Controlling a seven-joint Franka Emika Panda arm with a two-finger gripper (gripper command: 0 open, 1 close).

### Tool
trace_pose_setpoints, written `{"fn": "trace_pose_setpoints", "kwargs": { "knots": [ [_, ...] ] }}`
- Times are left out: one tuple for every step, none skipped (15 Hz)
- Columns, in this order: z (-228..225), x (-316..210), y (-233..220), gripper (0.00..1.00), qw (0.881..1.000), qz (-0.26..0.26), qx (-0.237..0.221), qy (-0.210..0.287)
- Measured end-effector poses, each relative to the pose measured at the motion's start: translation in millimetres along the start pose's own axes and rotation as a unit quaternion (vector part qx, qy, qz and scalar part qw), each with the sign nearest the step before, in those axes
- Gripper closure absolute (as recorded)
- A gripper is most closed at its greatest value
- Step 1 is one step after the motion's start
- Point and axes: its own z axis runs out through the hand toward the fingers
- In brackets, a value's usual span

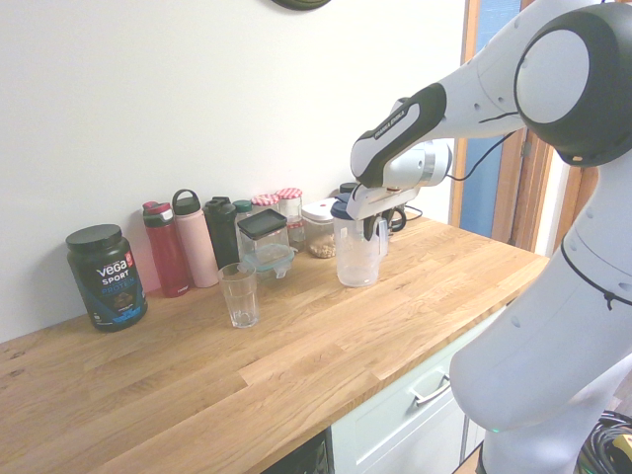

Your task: Pour me some water

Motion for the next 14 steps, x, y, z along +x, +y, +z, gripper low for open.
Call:
{"fn": "trace_pose_setpoints", "kwargs": {
  "knots": [
    [0,0,0,1.0,1.0,0.0,0.0,0.0],
    [0,0,1,1.0,1.0,0.001,0.0,0.0],
    [1,0,2,1.0,1.0,0.001,-0.001,0.0],
    [1,0,3,1.0,1.0,0.002,-0.002,-0.001],
    [0,0,4,1.0,1.0,0.001,-0.003,-0.002],
    [-1,0,5,1.0,1.0,0.0,-0.005,-0.003],
    [-2,0,6,1.0,1.0,-0.001,-0.007,-0.006],
    [-7,0,6,1.0,1.0,-0.002,-0.007,-0.007],
    [-17,0,6,1.0,1.0,-0.006,-0.006,-0.007],
    [-34,0,5,1.0,1.0,-0.014,-0.003,-0.007],
    [-55,-2,4,1.0,1.0,-0.029,-0.002,-0.01],
    [-77,-6,3,1.0,0.999,-0.047,-0.003,-0.014],
    [-98,-11,-2,1.0,0.997,-0.069,-0.005,-0.019],
    [-114,-19,-12,1.0,0.995,-0.094,-0.01,-0.024]
  ]
}}
